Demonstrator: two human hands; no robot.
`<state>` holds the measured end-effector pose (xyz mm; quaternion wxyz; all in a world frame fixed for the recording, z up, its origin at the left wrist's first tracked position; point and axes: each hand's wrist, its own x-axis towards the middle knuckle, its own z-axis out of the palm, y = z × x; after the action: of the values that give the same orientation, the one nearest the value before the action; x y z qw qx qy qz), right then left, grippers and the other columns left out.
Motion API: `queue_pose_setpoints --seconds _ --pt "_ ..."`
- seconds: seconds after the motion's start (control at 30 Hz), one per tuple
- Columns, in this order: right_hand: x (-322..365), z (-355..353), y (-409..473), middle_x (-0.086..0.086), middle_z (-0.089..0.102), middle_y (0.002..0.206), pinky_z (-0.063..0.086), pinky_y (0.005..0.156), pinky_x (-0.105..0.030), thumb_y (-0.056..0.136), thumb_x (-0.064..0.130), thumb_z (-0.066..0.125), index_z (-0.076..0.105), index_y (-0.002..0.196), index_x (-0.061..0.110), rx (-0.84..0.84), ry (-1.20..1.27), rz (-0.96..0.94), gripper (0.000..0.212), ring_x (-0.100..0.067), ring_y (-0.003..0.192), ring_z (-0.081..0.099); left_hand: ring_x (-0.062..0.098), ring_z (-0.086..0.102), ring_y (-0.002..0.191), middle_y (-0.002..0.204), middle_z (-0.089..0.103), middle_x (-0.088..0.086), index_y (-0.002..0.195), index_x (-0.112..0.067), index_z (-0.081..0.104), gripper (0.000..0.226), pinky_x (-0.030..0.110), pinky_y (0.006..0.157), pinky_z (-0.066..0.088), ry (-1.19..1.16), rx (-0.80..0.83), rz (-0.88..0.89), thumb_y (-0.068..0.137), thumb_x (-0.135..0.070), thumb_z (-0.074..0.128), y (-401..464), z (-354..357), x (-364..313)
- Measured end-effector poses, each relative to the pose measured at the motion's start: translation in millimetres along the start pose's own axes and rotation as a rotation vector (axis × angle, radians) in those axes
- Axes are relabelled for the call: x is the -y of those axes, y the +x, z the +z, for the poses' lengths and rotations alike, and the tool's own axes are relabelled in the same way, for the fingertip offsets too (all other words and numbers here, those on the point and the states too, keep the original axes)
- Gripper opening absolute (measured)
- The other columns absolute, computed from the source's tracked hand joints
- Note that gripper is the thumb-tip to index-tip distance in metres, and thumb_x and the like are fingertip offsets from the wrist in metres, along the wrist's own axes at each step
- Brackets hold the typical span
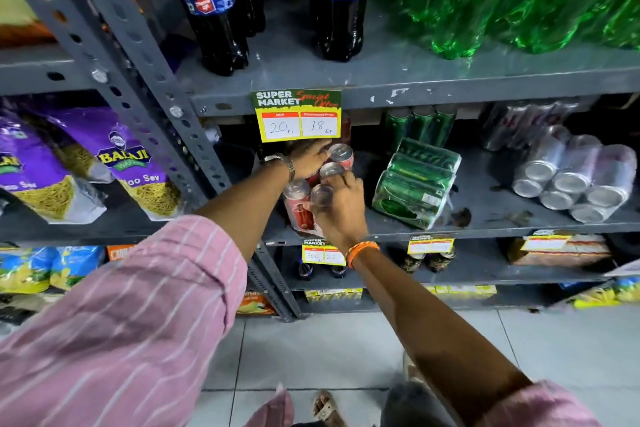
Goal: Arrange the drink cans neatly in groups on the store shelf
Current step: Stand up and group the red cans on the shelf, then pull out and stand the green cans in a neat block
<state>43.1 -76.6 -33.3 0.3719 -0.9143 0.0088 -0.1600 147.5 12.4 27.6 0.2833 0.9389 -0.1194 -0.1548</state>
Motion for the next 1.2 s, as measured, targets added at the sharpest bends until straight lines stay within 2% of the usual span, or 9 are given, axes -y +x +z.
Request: queue_pose_setpoints --seconds 0.13,0.3,0.53,0.67,0.77,0.83,0.9,1.03,1.2 --pt "-2 -11 4 -0.005 0.058 0.116 0.050 0.081 -0.031 0.068 0.020 0.055 0.062 0.115 0.020 0.007 -0.191 -0.013 0.047 -0.028 0.092 0.052 0.030 0.048 0.135 0.147 0.051 0.013 0.142 -0.012 0.048 0.043 0.032 0.111 0.034 0.165 -0.145 0.054 0.102 -0.023 0.037 -1 4 5" --pt "-10 -49 23 -0.020 0.067 0.101 0.056 0.084 -0.040 0.074 0.009 0.067 0.074 0.097 0.004 0.156 -0.257 -0.002 0.025 -0.037 0.093 0.065 0.034 0.050 0.128 0.139 0.055 0.014 0.131 -0.009 0.055 0.043 0.038 0.111 0.039 0.238 -0.282 -0.007 0.097 -0.028 0.038 -16 4 12" --pt "-7 -69 70 -0.020 0.070 0.113 0.057 0.092 -0.034 0.086 0.004 0.059 0.073 0.112 0.006 0.384 -0.297 0.107 0.029 -0.034 0.106 0.069 0.040 0.052 0.123 0.130 0.056 0.027 0.123 0.001 0.058 0.038 0.042 0.103 0.039 0.173 -0.399 -0.153 0.097 -0.021 0.042 -54 11 28" --pt "-2 -57 84 -0.018 0.070 0.118 0.054 0.099 -0.036 0.090 0.007 0.060 0.069 0.116 0.001 0.362 -0.233 0.132 0.028 -0.033 0.112 0.067 0.041 0.050 0.122 0.126 0.057 0.028 0.117 0.002 0.060 0.037 0.043 0.106 0.036 0.178 -0.431 -0.199 0.097 -0.022 0.039 -77 11 37" --pt "-6 -53 94 -0.018 0.068 0.120 0.051 0.101 -0.036 0.093 0.008 0.058 0.069 0.097 0.004 0.341 -0.197 0.157 0.012 -0.033 0.117 0.064 0.039 0.055 0.115 0.117 0.061 0.027 0.100 0.000 0.065 0.037 0.041 0.101 0.044 0.066 -0.406 -0.233 0.096 -0.025 0.037 -90 15 36" --pt "-10 -55 101 -0.012 0.072 0.114 0.050 0.100 -0.029 0.092 0.004 0.059 0.065 0.079 0.016 0.352 -0.181 0.174 0.018 -0.024 0.114 0.066 0.037 0.053 0.114 0.111 0.063 0.027 0.097 0.001 0.066 0.039 0.039 0.097 0.046 0.047 -0.402 -0.231 0.096 -0.023 0.036 -97 20 31" --pt "-16 -57 105 -0.007 0.071 0.113 0.049 0.102 -0.026 0.092 0.002 0.057 0.068 0.091 0.014 0.372 -0.176 0.167 0.016 -0.021 0.116 0.065 0.039 0.056 0.112 0.110 0.064 0.029 0.106 0.005 0.065 0.034 0.041 0.095 0.044 0.053 -0.460 -0.188 0.096 -0.017 0.041 -102 26 25" --pt "-20 -57 101 -0.023 0.053 0.137 0.043 0.106 -0.041 0.095 0.010 0.051 0.057 0.129 0.001 0.379 -0.258 0.090 0.036 -0.038 0.128 0.051 0.041 0.056 0.111 0.115 0.062 0.028 0.103 0.008 0.064 0.033 0.042 0.096 0.042 0.026 -0.486 -0.192 0.096 -0.015 0.043 -105 24 19" --pt "-35 -81 101 -0.023 0.066 0.123 0.051 0.097 -0.037 0.088 0.002 0.053 0.063 0.116 -0.007 0.289 -0.180 0.084 0.031 -0.036 0.113 0.063 0.036 0.048 0.120 0.124 0.052 0.021 0.100 0.002 0.062 0.031 0.042 0.108 0.035 0.013 -0.440 -0.233 0.094 -0.022 0.043 -105 28 15"
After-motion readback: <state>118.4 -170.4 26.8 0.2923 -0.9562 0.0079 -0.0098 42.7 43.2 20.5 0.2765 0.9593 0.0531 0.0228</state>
